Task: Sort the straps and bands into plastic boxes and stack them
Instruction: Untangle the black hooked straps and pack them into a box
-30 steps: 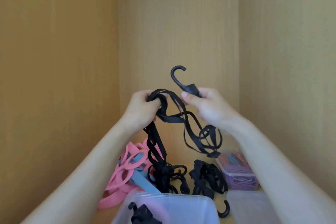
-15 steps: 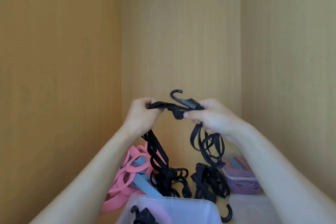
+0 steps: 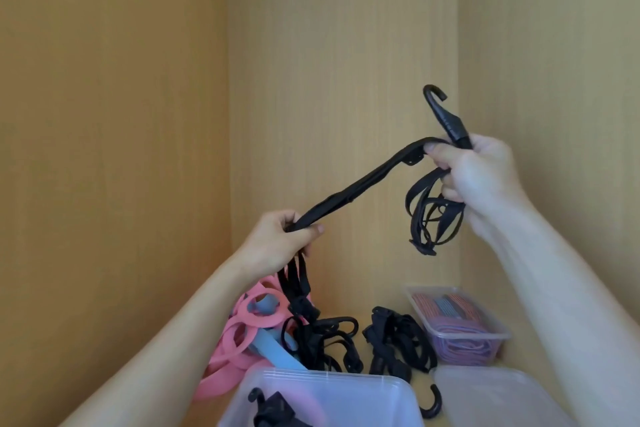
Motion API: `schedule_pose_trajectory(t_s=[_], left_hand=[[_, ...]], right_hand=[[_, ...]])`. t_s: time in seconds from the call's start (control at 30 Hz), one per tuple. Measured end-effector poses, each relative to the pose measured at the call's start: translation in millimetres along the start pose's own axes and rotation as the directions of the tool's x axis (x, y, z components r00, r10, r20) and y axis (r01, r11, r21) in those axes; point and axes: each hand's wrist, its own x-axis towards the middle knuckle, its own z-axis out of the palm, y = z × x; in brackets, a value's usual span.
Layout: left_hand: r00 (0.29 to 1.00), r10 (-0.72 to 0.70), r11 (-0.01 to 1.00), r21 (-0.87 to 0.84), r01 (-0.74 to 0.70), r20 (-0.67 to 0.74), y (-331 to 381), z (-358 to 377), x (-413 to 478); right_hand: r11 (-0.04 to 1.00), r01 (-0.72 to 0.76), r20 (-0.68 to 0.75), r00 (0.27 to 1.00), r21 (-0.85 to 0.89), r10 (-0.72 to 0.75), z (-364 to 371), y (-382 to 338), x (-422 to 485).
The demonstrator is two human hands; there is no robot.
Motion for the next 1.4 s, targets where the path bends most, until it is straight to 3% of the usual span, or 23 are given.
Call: schedule_pose_trajectory(t_s=[0.17, 0.27, 0.5, 0.63, 0.73, 0.93, 1.1, 1.2, 1.4], left_hand=[[1.000, -0.001, 0.995, 0.098, 0.000, 0.011, -8, 1, -1], [0.998, -0.056, 0.996, 0.066, 0.054, 0.030, -22, 1, -2], [0.985, -0.155, 0.936, -0.306, 0.172, 0.077, -41, -8, -1], [0.975, -0.220, 0.837, -0.518, 0.174, -0.028, -31, -16, 12], [0.979, -0.197, 0.829, -0.543, 0.137, -0.054, -13, -20, 20], [0.960, -0.265, 0.865, -0.418, 0.277, 0.088, 6, -19, 10], [0.922, -0.292, 0.760, -0.523, 0.386, 0.255, 11, -24, 6], [0.902, -0.233, 0.713, -0.567, 0.412, 0.362, 11, -24, 4], [0.886, -0.107, 0.765, -0.531, 0.363, 0.452, 16, -20, 4]], right_hand=[[0.996, 0.056, -0.108, 0.993, 0.072, -0.048, -1, -6, -1], [0.983, 0.091, -0.156, 0.986, 0.162, -0.066, -7, -14, 1], [0.987, 0.079, -0.138, 0.989, 0.141, -0.059, -8, -9, 5], [0.995, 0.007, -0.024, 1.000, 0.100, -0.005, -17, 3, 10], [0.996, -0.081, 0.011, 0.997, 0.048, 0.080, -26, 22, 13], [0.934, -0.312, 0.060, 0.943, -0.174, 0.326, -29, 53, 17], [0.918, -0.298, 0.045, 0.946, -0.261, 0.320, -22, 54, 18], [0.944, -0.255, 0.059, 0.960, -0.211, 0.273, -18, 51, 15], [0.968, -0.246, 0.181, 0.951, -0.041, 0.249, -1, 41, 4]])
